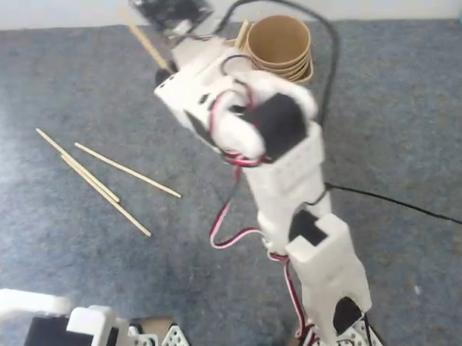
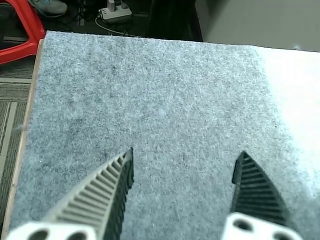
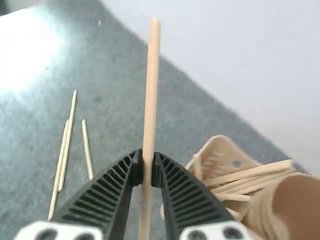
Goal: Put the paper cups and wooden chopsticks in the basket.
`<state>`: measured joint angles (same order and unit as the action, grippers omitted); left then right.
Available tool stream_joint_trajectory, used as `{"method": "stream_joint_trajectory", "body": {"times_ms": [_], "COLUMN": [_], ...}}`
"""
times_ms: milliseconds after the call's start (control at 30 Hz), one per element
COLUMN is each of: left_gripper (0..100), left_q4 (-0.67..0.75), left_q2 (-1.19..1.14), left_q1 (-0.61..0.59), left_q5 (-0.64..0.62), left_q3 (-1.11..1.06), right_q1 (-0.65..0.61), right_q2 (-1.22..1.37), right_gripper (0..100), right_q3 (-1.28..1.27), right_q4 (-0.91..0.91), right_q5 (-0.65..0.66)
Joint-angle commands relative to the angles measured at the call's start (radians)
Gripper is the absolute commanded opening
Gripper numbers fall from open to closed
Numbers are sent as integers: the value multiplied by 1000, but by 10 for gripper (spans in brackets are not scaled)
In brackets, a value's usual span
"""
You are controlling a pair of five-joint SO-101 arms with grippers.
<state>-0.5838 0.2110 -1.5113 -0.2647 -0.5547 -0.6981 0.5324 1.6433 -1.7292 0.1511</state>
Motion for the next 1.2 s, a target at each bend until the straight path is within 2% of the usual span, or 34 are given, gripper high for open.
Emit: {"method": "stream_joint_trajectory", "body": {"times_ms": [0, 133, 200, 400, 567, 833, 1167], "left_gripper": [305, 305, 305, 305, 305, 305, 305], "left_q4": [17, 18, 17, -64, -78, -80, -83], "left_q2": [25, 25, 25, 34, 34, 35, 35], "left_q1": [17, 20, 41, 158, 230, 259, 293], "left_q5": [15, 15, 15, 11, -80, -81, -81], "left_q3": [5, -5, -7, -8, -8, -12, -10], "right_q1": [88, 203, 248, 298, 315, 272, 269], "right_q2": [-104, -125, -122, -38, 28, -110, -320], "right_gripper": [8, 8, 8, 8, 8, 8, 8], "right_q3": [37, 37, 37, 37, 40, 38, 40], "right_q4": [165, 421, 530, 684, 753, 536, 124], "right_q5": [-117, -416, -491, -516, -516, -511, -517]}}
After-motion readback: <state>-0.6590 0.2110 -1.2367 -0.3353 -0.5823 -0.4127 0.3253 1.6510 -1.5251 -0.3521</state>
